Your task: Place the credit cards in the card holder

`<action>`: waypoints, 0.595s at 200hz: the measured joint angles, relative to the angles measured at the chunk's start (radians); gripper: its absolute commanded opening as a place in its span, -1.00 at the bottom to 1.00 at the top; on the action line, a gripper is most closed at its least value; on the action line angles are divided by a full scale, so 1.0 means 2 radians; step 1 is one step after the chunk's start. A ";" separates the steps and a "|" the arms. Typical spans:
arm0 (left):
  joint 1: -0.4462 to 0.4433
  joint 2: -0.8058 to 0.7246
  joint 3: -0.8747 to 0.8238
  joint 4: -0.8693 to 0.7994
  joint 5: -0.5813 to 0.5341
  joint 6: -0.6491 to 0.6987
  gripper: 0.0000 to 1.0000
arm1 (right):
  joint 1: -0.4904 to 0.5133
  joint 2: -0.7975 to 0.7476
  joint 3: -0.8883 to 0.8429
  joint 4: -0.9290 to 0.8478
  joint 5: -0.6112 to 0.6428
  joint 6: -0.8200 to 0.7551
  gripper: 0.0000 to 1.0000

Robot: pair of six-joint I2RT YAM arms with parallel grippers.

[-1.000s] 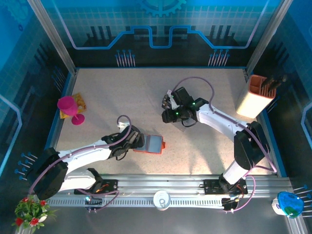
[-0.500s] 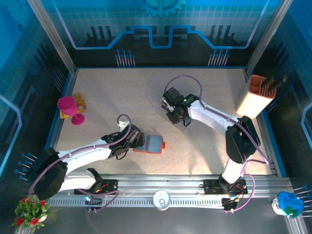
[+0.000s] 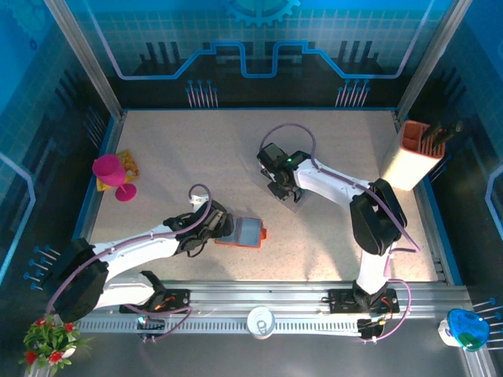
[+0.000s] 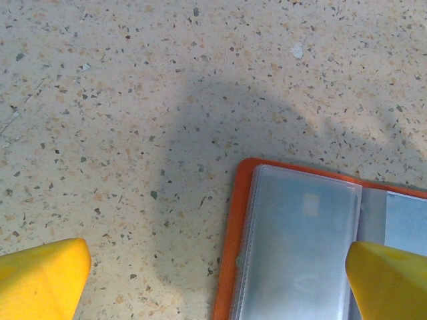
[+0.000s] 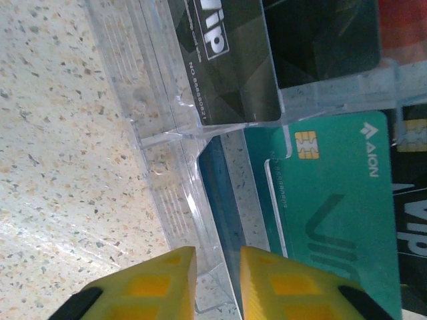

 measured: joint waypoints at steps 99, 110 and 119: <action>0.003 -0.006 0.000 0.000 0.001 0.000 0.99 | 0.010 0.003 0.025 -0.021 0.022 -0.022 -1.00; 0.003 -0.008 0.000 0.000 0.002 0.000 0.99 | 0.015 0.001 0.030 -0.025 0.026 -0.026 -1.00; 0.003 -0.009 0.000 -0.001 0.002 0.001 0.98 | 0.020 -0.004 0.033 -0.028 0.029 -0.027 -1.00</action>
